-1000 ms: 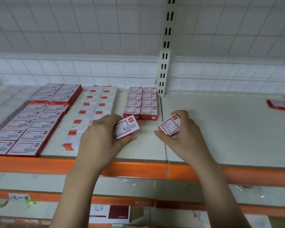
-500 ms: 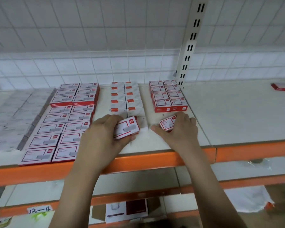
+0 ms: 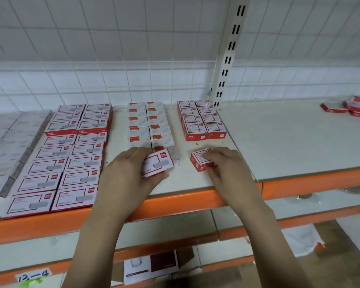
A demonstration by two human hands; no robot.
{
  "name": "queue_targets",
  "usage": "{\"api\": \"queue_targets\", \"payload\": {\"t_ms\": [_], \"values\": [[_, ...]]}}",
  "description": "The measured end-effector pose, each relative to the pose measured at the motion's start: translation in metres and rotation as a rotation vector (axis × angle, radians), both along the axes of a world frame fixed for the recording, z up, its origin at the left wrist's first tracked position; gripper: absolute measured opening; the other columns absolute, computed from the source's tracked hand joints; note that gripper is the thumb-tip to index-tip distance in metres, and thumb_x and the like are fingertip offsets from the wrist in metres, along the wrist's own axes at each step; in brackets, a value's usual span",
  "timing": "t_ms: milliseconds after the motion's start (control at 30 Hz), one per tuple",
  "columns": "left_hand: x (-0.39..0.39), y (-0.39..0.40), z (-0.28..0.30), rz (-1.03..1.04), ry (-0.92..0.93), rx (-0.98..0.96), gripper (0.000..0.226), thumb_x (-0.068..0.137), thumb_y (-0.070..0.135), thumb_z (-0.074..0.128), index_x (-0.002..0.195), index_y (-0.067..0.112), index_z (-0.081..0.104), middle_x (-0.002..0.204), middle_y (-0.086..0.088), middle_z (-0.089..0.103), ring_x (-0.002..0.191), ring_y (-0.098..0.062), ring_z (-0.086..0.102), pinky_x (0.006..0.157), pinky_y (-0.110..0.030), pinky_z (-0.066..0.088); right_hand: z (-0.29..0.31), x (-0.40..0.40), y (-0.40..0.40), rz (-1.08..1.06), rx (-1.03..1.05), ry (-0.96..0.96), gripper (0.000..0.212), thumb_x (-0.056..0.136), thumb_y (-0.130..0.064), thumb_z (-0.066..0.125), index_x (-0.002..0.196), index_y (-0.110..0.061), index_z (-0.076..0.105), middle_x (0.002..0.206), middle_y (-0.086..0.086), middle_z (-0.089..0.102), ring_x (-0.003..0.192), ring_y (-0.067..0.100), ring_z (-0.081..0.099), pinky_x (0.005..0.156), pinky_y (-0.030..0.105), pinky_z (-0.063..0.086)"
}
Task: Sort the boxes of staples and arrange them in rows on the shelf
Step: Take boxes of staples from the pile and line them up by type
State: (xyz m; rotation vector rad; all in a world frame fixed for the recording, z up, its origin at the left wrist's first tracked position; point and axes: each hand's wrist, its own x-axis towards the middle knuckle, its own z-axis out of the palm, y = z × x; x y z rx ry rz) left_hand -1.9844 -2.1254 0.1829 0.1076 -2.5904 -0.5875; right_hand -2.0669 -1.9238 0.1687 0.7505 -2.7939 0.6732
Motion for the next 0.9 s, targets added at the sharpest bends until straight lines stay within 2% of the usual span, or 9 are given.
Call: {"api": "queue_targets", "payload": {"t_ms": [133,267,433,667,900], "values": [[-0.002,0.001,0.004,0.014,0.001,0.001,0.051,0.070,0.040,0.076,0.113,0.016,0.062,0.104,-0.001,0.066,0.093,-0.022,0.061,0.073,-0.033,0.050,0.001,-0.011,-0.008,0.011,0.000,0.010,0.030,0.088,-0.010,0.059,0.117,-0.012,0.064,0.123,0.005,0.058,0.115,0.024,0.049,0.096,0.025,0.035],[-0.005,-0.002,0.008,0.031,0.025,-0.028,0.047,0.070,0.035,0.078,0.108,0.012,0.063,0.099,-0.004,0.067,0.089,-0.026,0.061,0.068,-0.027,0.042,-0.001,-0.021,-0.012,0.018,-0.026,0.034,0.025,0.086,-0.009,0.061,0.109,-0.010,0.068,0.118,0.007,0.061,0.113,0.026,0.052,0.096,0.028,0.038],[-0.007,-0.004,0.012,0.058,0.037,-0.046,0.053,0.065,0.047,0.064,0.106,0.013,0.063,0.096,-0.004,0.066,0.087,-0.029,0.061,0.068,-0.039,0.052,-0.002,-0.035,-0.017,0.025,-0.025,0.020,0.025,0.089,-0.012,0.058,0.112,-0.010,0.067,0.120,0.006,0.060,0.115,0.024,0.049,0.098,0.026,0.035],[-0.006,-0.007,0.011,0.058,0.027,-0.097,0.050,0.065,0.025,0.083,0.109,0.009,0.065,0.098,-0.007,0.064,0.088,-0.032,0.061,0.070,-0.040,0.052,-0.005,-0.050,-0.022,0.039,-0.076,0.005,0.024,0.086,-0.006,0.061,0.109,-0.007,0.068,0.113,0.008,0.061,0.108,0.026,0.051,0.089,0.024,0.036],[-0.007,-0.007,0.008,0.075,-0.002,-0.137,0.053,0.064,0.023,0.084,0.110,0.007,0.065,0.099,-0.010,0.064,0.089,-0.034,0.060,0.075,-0.042,0.052,-0.007,-0.054,-0.022,0.053,-0.104,0.001,0.025,0.085,-0.005,0.060,0.110,-0.006,0.067,0.112,0.009,0.060,0.107,0.026,0.050,0.086,0.022,0.031]]}}
